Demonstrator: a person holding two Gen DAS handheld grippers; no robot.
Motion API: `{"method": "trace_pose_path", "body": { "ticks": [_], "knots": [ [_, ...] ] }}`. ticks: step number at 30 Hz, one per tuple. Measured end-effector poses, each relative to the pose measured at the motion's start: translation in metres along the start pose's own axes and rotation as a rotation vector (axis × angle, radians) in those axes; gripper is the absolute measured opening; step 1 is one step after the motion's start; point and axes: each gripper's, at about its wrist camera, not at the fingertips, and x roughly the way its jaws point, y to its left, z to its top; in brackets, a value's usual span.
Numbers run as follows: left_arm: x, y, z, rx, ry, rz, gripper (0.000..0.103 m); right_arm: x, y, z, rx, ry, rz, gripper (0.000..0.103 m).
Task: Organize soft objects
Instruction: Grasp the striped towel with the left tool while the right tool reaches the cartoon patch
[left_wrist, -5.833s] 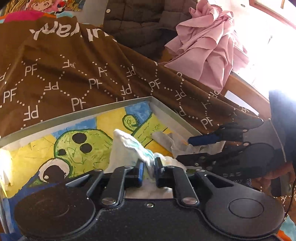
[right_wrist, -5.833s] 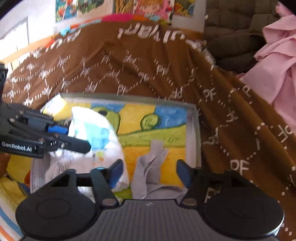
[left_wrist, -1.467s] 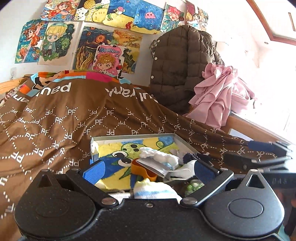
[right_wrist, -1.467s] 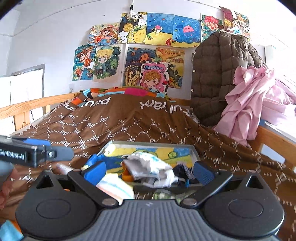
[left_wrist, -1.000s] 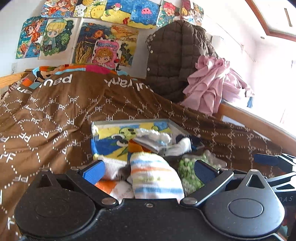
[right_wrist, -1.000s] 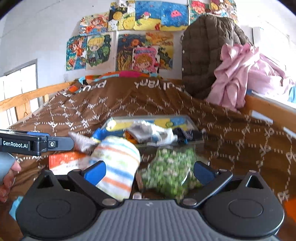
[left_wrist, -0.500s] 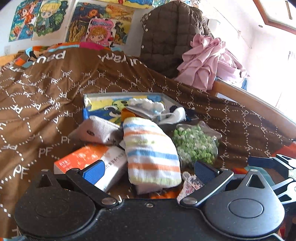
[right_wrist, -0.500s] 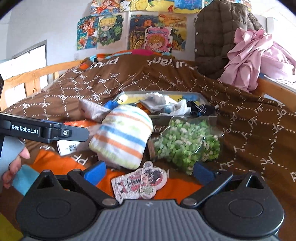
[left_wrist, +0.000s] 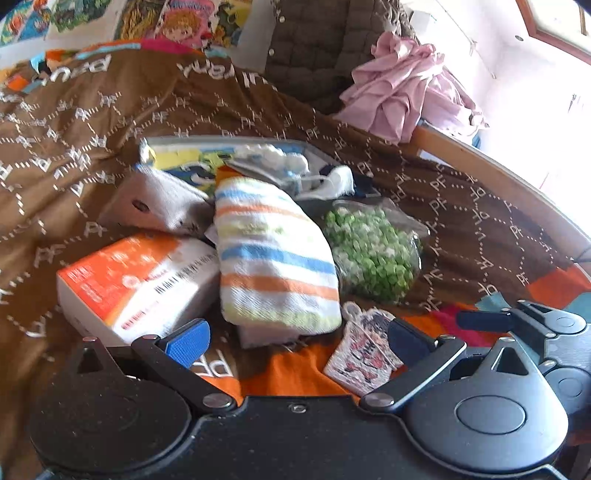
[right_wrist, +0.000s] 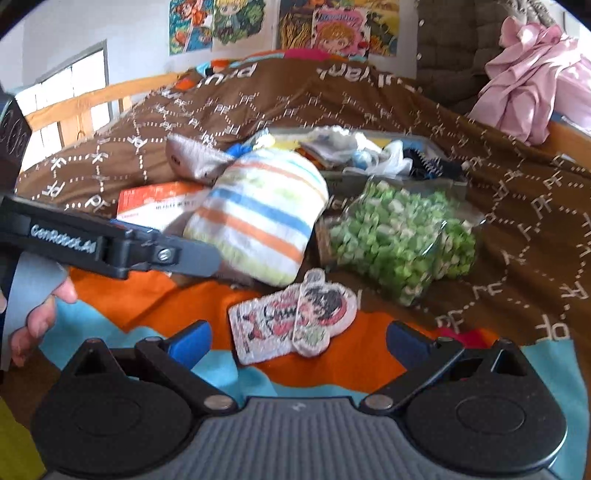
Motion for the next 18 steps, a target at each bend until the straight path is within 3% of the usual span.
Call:
{"method": "trace_pose_path", "body": {
  "ticks": [10,18],
  "knots": [
    [0.035,0.003,-0.001,-0.095,0.032,0.020,0.102,0.025,-0.001,-0.007,-0.010,0.067,-0.003,0.103],
    [0.048,0.009,0.002,-0.189,0.039,0.033,0.102,0.035,-0.004,-0.008,-0.001,0.059,-0.011,0.103]
  ]
}}
